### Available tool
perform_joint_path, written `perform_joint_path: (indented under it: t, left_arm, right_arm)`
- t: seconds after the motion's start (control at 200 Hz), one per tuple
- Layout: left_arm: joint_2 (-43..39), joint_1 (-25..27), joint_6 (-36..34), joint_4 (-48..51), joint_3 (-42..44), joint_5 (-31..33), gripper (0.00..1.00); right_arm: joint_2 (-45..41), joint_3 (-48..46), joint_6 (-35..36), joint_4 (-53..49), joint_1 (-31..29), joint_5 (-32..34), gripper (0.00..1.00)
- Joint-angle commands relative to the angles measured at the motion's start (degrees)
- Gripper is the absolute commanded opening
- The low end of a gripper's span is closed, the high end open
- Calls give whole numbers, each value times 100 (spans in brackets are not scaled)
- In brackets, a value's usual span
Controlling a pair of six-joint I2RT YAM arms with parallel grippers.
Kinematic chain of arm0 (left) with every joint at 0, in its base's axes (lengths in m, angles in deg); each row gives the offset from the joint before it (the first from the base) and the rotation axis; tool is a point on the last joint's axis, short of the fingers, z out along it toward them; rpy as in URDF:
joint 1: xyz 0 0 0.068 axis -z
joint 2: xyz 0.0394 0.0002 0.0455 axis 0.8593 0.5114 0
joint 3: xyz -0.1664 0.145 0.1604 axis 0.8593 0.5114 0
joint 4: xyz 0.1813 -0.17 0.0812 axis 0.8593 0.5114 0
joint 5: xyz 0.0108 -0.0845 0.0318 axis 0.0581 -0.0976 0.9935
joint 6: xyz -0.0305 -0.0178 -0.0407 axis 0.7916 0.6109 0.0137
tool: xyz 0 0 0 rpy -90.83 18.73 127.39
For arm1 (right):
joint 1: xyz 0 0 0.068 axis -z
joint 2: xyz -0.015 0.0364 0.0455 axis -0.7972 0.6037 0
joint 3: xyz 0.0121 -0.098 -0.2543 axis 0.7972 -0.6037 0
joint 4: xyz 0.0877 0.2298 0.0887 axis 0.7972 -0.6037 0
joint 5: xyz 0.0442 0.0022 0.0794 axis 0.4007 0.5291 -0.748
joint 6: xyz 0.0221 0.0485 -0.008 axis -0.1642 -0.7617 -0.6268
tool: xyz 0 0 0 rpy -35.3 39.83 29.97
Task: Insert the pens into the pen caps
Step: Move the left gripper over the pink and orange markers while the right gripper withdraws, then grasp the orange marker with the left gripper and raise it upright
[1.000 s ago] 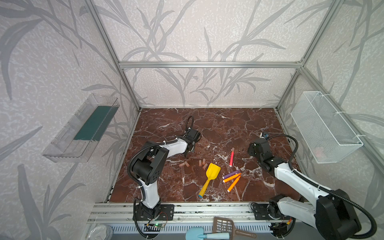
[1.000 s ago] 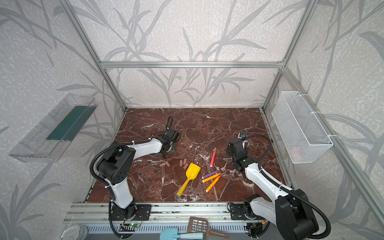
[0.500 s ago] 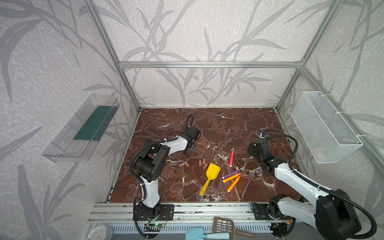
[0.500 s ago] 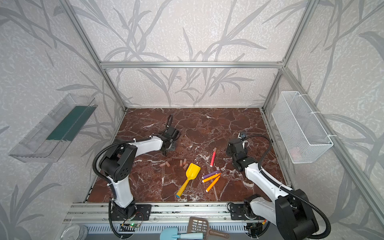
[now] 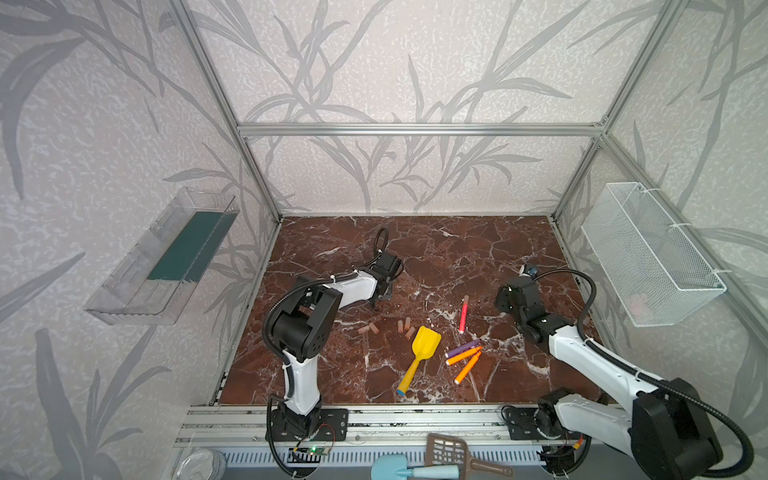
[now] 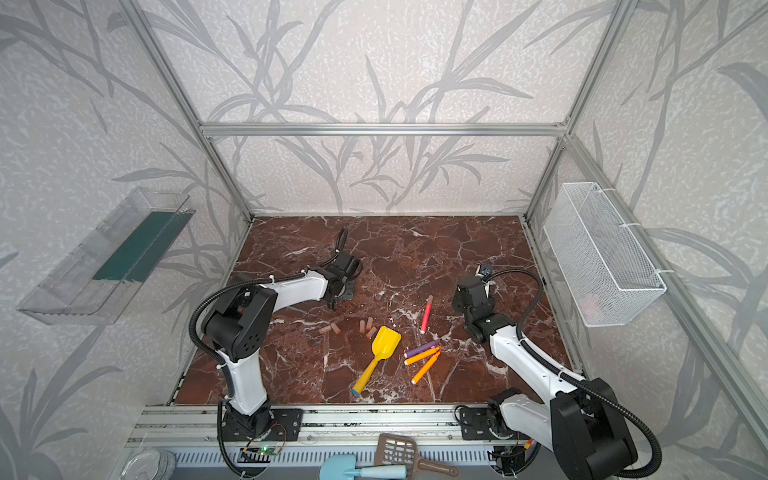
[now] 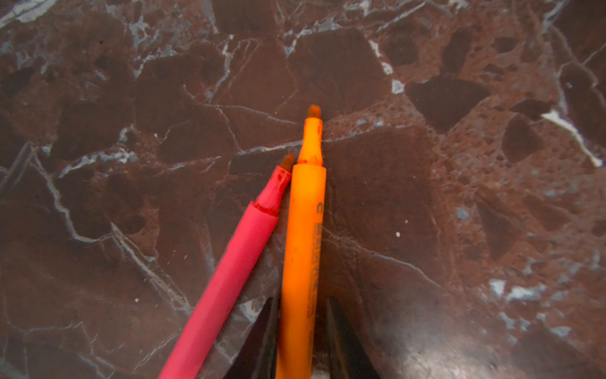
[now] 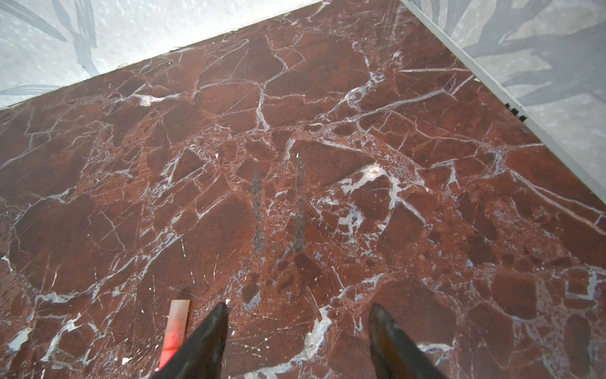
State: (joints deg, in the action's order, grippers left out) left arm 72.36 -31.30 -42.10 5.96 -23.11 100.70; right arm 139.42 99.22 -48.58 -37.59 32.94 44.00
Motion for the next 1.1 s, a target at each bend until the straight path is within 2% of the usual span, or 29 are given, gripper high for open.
perform_joint_path:
  t: [0.0, 0.29, 0.41, 0.6, 0.825, 0.93, 1.005, 1.095]
  left_arm:
    - [295, -47, 63, 276, 39, -199, 22]
    - [418, -66, 85, 233, 23, -423, 15]
    - [319, -60, 31, 70, 111, -856, 13]
    - [-542, 161, 201, -89, 543, -1071, 10]
    - [-1969, 788, 499, -472, 1124, -1190, 10]
    - [-2384, 1175, 784, -501, 1264, -954, 8]
    - [-2674, 1547, 1017, -876, 1545, -835, 8]
    - [-2918, 1994, 1017, -884, 1540, -554, 7]
  right_arm:
    - [-11, -17, 42, 111, 15, 10, 67]
    - [-37, -33, 42, 123, 15, 3, 67]
    - [-54, 25, -107, -58, 14, 0, 66]
    - [-141, 84, -382, 24, -18, -1147, 62]
    - [-630, -131, -856, 434, -625, -1620, 62]
    - [-878, -321, -1063, 769, -970, -1898, 62]
    - [-1026, -463, -1193, 997, -1195, -2072, 62]
    - [-1171, -613, -1276, 1234, -1390, -2342, 63]
